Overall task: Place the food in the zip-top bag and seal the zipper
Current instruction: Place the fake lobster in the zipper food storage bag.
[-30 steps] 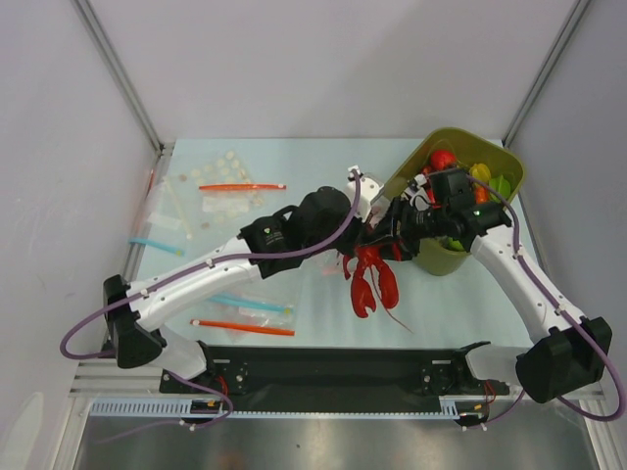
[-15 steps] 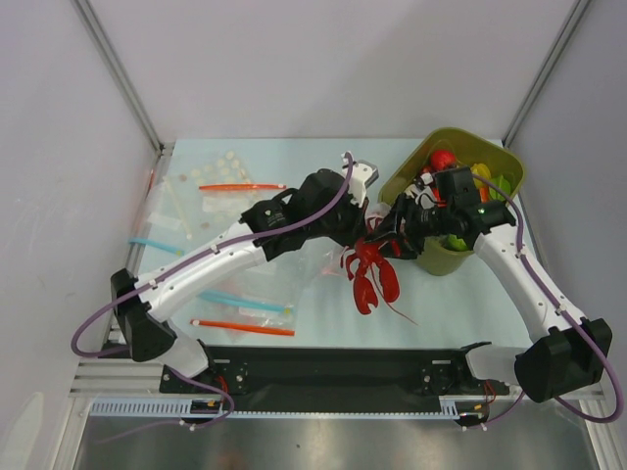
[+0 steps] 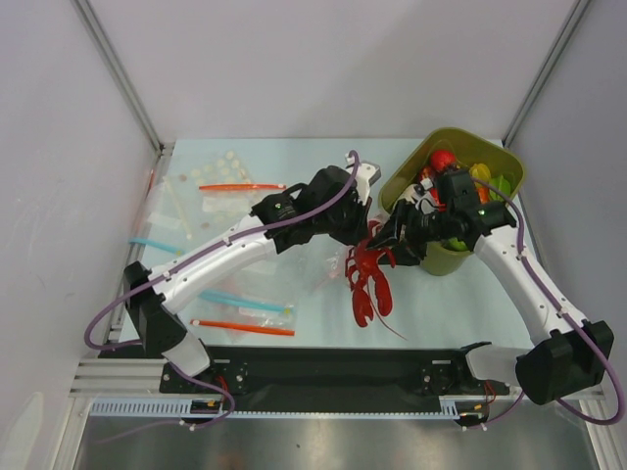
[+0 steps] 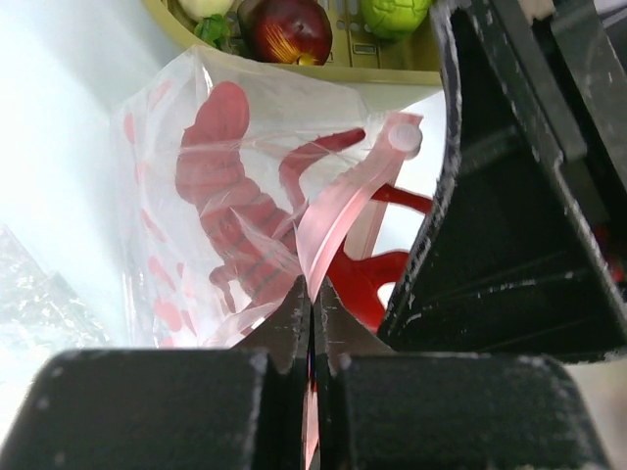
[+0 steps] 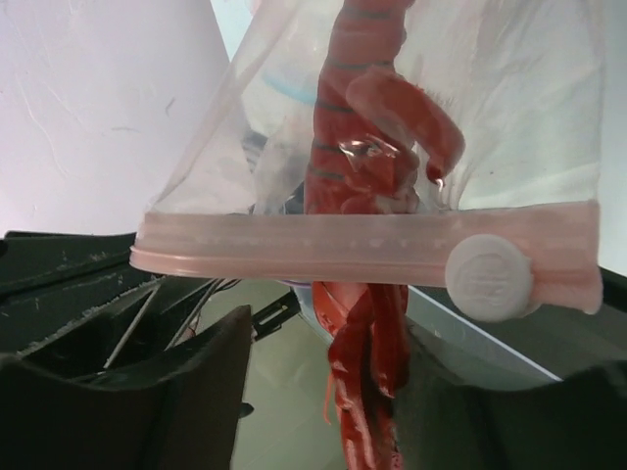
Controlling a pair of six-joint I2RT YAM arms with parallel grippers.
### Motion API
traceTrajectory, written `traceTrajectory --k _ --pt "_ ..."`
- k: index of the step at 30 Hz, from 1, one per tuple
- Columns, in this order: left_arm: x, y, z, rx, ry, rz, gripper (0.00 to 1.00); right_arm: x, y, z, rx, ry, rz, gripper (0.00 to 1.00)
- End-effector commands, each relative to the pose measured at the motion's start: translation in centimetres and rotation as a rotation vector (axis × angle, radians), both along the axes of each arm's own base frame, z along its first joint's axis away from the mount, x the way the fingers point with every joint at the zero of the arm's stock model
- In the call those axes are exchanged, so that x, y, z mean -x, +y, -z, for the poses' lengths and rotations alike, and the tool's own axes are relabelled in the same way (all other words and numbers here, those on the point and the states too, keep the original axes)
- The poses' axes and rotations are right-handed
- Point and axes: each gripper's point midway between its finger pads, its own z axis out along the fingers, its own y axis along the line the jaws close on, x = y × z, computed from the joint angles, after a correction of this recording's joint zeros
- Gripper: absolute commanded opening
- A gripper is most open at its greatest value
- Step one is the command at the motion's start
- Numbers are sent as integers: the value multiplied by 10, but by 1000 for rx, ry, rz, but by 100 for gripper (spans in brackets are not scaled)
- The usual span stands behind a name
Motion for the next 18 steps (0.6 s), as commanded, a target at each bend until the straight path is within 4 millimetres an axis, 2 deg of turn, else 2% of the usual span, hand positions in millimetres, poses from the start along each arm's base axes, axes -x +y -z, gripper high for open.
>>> traceTrajectory --k 1,2,3,4,5,7,11,12,18 --pt "-5 -9 -23 83 24 -13 0 6 2 -9 -17 -36 -13 56" --pt "-4 -10 -26 94 27 -8 0 5 1 -7 -11 -36 -7 49" --pt "-5 -11 -25 96 33 -9 0 2 2 -6 -10 -44 -1 36" --pt "-4 -12 -24 94 38 -8 0 1 1 -3 -10 -37 6 29" --pt "-5 -12 -24 96 39 -7 0 -3 1 -3 -14 -43 13 14" --pt "-4 -12 -25 100 42 3 0 -9 2 -5 -33 -37 29 3" --pt "0 -9 -27 118 11 28 0 -27 6 -16 -107 -30 50 0" --pt "-2 -8 -34 140 -20 24 0 -31 5 -18 -121 -25 59 0" --pt "4 2 -46 235 -24 44 0 -49 9 -45 -261 -31 59 0"
